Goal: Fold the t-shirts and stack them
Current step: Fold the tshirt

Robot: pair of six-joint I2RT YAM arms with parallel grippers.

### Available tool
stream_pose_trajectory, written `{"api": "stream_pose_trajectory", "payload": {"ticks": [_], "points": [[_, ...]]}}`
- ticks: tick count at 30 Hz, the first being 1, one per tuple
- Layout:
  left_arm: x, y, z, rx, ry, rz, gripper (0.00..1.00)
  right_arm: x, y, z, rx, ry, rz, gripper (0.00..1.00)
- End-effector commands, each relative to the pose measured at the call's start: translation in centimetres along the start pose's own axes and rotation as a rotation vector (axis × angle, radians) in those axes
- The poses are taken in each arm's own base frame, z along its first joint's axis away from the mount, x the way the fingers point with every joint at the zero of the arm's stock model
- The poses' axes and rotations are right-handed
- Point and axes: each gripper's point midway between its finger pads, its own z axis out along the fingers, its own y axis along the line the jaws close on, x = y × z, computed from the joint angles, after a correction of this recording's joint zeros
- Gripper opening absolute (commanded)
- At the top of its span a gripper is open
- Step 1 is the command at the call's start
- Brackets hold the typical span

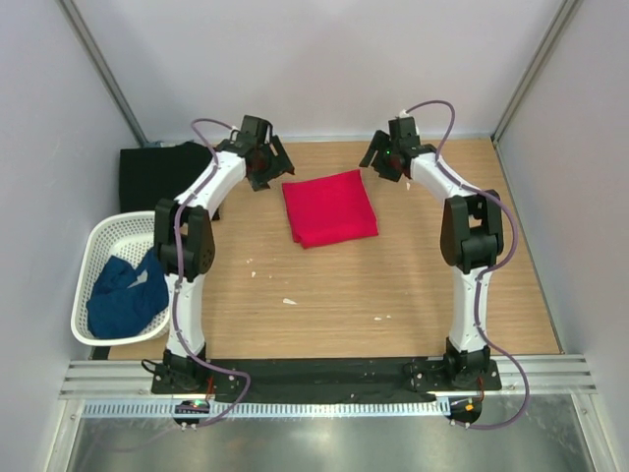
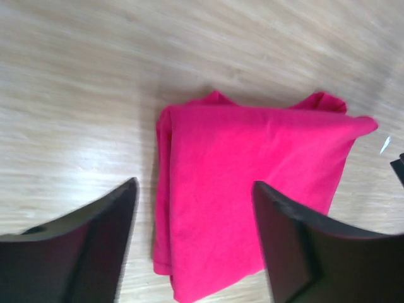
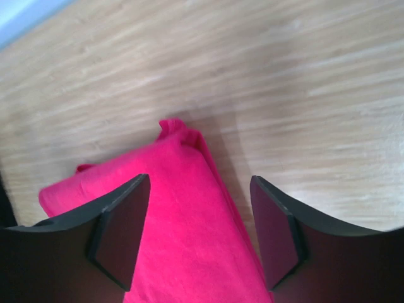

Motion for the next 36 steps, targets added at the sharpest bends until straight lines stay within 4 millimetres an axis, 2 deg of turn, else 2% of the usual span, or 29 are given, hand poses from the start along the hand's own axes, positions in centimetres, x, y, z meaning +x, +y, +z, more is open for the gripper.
{"api": "stream_pose_trajectory", "payload": {"ticks": [1,2,4,5,6,7,8,9,10,11,13,14,16,18,19,20,21,22,23,25,26,29,33,34,36], "points": [[-4.6,-0.6,-3.1,0.032,-0.111,0.005,0.82,-5.2,2.8,-2.4,-0.100,-0.143,-0.046,0.72],[-4.8,-0.7,-3.9,0.033,-0.120,0.013,0.84,-5.7,3.3,-3.3,-0.119,-0.157,-0.065,0.74],[-3.9,-0.4,-4.9,0.038,-0.116,0.026,0.84,-5.4,4.0,-4.4,-0.156,-0.145,-0.091,0.74],[-4.5,-2.2,-7.0,0.106,-0.173,0.040,0.84,-5.0,4.1,-5.3,-0.170,-0.142,-0.108,0.72],[-2.6,-1.5,-6.5,0.103,-0.147,0.049,0.83,-5.3,4.7,-5.8,-0.204,-0.169,-0.117,0.66],[-2.0,-2.0,-6.8,0.126,-0.154,0.041,0.76,-3.8,4.0,-5.4,-0.212,-0.139,-0.118,0.63],[-1.8,-4.0,-8.0,0.194,-0.189,0.052,0.65,-3.4,4.1,-5.5,-0.231,-0.137,-0.124,0.58],[-0.9,-4.0,-7.7,0.202,-0.180,0.050,0.55,-3.6,4.5,-6.0,-0.256,-0.154,-0.130,0.45],[0.3,-3.9,-7.2,0.201,-0.162,0.048,0.45,-2.2,4.0,-5.5,-0.260,-0.124,-0.133,0.39],[0.8,-4.4,-6.9,0.218,-0.159,0.048,0.31,-2.0,3.9,-5.5,-0.269,-0.123,-0.142,0.34],[2.7,-5.1,-5.7,0.221,-0.122,0.070,0.22,-1.5,4.0,-5.1,-0.298,-0.130,-0.186,0.28],[2.9,-5.4,-5.3,0.227,-0.122,0.080,0.15,-0.7,4.0,-4.9,-0.322,-0.113,-0.204,0.27],[3.3,-5.5,-3.7,0.226,-0.119,0.088,0.10,-0.6,4.7,-4.4,-0.375,-0.116,-0.282,0.27],[1.7,-5.9,-2.2,0.220,-0.183,0.092,0.08,-1.1,4.9,-3.3,-0.374,-0.125,-0.303,0.25],[1.8,-5.2,-1.3,0.191,-0.184,0.100,0.08,-1.5,4.9,-2.9,-0.370,-0.133,-0.305,0.25],[0.6,-5.5,-1.1,0.181,-0.212,0.104,0.06,-1.7,4.9,-2.2,-0.368,-0.135,-0.310,0.24],[0.4,-5.4,-0.6,0.166,-0.213,0.111,0.06,-1.8,4.6,-1.6,-0.351,-0.123,-0.307,0.23],[0.5,-4.6,0.8,0.142,-0.195,0.107,0.04,-2.8,5.4,-1.5,-0.360,-0.138,-0.313,0.22],[-0.3,-5.0,0.8,0.145,-0.205,0.104,0.04,-2.2,4.6,0.0,-0.338,-0.115,-0.310,0.21],[-0.3,-3.9,2.4,0.127,-0.182,0.074,0.03,-2.4,4.9,0.8,-0.338,-0.109,-0.307,0.19],[-0.4,-3.8,2.8,0.126,-0.178,0.065,0.03,-1.8,4.4,1.9,-0.329,-0.086,-0.304,0.19],[-0.3,-2.9,4.6,0.108,-0.160,0.043,0.01,-1.2,3.9,3.6,-0.323,-0.060,-0.284,0.17],[-1.0,-2.1,6.3,0.098,-0.150,0.021,0.01,-1.2,3.8,4.7,-0.315,-0.059,-0.285,0.17],[-1.4,-2.1,6.6,0.100,-0.157,0.017,0.01,-1.8,3.9,4.7,-0.311,-0.074,-0.288,0.17],[-1.0,-1.7,7.8,0.105,-0.128,0.007,0.01,-2.0,3.7,4.9,-0.304,-0.078,-0.290,0.17]]}}
